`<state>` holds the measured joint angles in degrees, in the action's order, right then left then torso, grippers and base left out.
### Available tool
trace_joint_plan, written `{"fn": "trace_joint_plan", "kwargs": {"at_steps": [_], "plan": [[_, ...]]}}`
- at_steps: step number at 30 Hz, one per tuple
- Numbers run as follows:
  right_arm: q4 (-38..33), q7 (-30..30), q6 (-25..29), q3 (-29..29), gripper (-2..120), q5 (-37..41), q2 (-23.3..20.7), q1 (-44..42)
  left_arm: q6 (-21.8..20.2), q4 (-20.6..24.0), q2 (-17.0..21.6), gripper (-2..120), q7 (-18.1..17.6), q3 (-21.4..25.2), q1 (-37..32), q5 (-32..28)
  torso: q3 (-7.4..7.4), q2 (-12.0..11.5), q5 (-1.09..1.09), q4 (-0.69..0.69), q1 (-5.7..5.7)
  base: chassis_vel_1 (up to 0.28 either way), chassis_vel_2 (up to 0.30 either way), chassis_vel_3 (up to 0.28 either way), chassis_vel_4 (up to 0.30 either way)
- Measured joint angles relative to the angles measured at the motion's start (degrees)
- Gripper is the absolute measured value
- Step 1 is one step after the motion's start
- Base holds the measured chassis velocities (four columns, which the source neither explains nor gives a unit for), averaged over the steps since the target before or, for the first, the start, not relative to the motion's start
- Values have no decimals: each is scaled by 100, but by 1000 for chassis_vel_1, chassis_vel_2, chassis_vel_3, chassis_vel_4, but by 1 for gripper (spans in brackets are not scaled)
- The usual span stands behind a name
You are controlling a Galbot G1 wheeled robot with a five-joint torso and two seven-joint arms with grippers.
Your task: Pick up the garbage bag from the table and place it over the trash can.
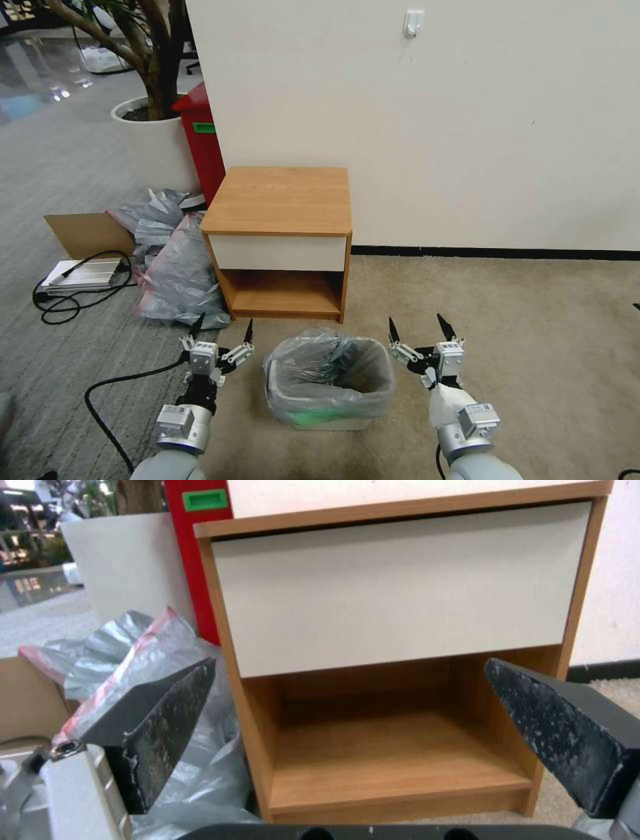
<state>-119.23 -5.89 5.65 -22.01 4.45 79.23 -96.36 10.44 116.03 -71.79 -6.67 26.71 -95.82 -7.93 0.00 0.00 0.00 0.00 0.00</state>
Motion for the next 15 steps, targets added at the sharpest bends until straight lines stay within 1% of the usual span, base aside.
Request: {"fn": "trace_joint_plan", "kwargs": {"at_steps": [15], "plan": [[-2,18,-2,5,100,1,-7,8,-28,10,-1,100,-17,-8,5,-30,0,0,0,0,0,0,0,0,0]]}}
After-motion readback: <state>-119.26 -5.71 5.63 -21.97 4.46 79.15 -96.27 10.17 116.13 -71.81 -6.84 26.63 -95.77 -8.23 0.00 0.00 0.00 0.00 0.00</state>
